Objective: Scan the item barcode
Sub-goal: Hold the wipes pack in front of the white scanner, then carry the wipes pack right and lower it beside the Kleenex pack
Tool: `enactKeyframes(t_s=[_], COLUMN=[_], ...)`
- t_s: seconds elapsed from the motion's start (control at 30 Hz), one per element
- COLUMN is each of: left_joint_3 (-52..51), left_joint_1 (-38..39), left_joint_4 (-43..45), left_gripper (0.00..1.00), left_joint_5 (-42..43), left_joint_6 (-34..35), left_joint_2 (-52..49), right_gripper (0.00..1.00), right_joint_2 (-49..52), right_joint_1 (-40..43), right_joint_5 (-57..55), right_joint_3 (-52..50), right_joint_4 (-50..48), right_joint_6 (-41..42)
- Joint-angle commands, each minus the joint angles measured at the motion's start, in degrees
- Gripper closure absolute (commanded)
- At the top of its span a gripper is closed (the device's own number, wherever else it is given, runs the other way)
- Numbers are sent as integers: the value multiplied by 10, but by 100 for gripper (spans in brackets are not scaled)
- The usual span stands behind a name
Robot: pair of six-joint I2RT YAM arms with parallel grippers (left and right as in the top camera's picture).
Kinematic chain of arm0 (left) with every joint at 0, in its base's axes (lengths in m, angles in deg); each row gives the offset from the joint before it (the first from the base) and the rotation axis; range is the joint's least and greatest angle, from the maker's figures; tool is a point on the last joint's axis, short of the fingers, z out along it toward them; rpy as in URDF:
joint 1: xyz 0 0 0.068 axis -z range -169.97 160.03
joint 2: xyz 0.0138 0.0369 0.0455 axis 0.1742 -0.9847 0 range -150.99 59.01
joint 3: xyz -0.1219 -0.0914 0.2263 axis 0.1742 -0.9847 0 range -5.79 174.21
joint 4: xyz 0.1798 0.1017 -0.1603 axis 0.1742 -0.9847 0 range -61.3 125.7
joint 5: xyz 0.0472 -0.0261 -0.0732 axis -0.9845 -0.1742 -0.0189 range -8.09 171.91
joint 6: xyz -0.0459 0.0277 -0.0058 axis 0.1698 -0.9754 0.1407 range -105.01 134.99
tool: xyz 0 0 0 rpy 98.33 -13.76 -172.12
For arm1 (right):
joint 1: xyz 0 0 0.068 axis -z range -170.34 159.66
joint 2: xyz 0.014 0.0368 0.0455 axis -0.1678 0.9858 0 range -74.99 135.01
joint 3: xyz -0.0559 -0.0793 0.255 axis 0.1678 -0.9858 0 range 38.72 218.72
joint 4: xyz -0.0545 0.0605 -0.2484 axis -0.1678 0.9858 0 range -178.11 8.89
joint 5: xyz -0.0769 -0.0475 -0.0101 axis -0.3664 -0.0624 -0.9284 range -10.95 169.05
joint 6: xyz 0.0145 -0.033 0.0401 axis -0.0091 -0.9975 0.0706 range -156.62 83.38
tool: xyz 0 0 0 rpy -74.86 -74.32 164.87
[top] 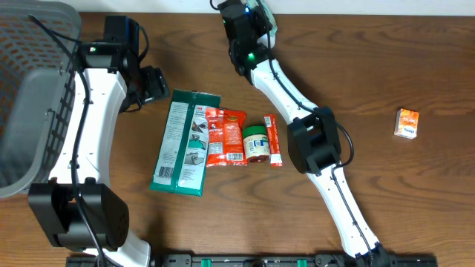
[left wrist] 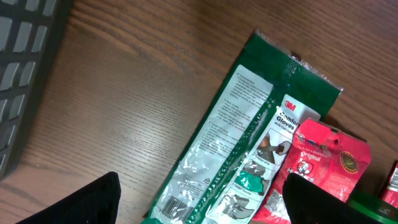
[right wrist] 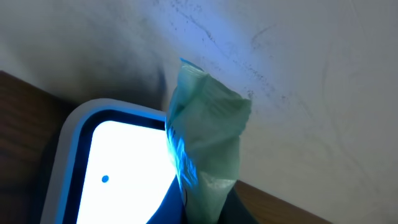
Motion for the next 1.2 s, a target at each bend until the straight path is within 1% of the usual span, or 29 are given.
enactKeyframes(t_s=[0.0,0.03,0.1,0.13,0.23,0.33,0.43,0.6,0.7,0.77,0.87,0.97,1.0,1.17], left_joint_3=[6,6,6,6,6,6,6,6,6,6,6,6,6,6], left_joint_1=[0,0,0,0,0,0,0,0,0,0,0,0,0,0], left_joint_4=[-2,-2,-2,-2,-2,-2,-2,-2,-2,-2,-2,-2,-2,-2], left_gripper=[16,16,16,16,16,16,16,16,16,16,16,16,16,16], left_joint_5=[-5,-5,-5,-5,-5,-5,-5,-5,-5,-5,-5,-5,-5,-5], left_joint_6=[-5,-6,-5,-5,-5,-5,-5,-6,-5,-5,-6,-5,-5,-5], left_joint_2=[6,6,6,6,6,6,6,6,6,6,6,6,6,6], right_gripper=[99,99,99,99,99,99,99,99,99,99,99,99,99,99], right_joint_2=[-10,-10,-10,-10,-10,-10,-10,-12,-35,-59,-102,-159,-189,-284], right_joint_1=[-13,-14,-16,-21,-31,-37,-37,-27,-20,-17,-12,-3,3,29], right_joint_5=[25,25,25,26,43,70,80,77,75,75,75,75,81,143], right_joint_3=[7,7,7,7,7,7,7,7,8,8,8,7,7,8], right_joint_4=[-3,-19,-41,-67,-76,-49,-23,-15,-9,13,74,181,246,473], right_joint_6=[16,-36,-80,-128,-180,-180,-160,-146,-128,-102,-56,9,46,156])
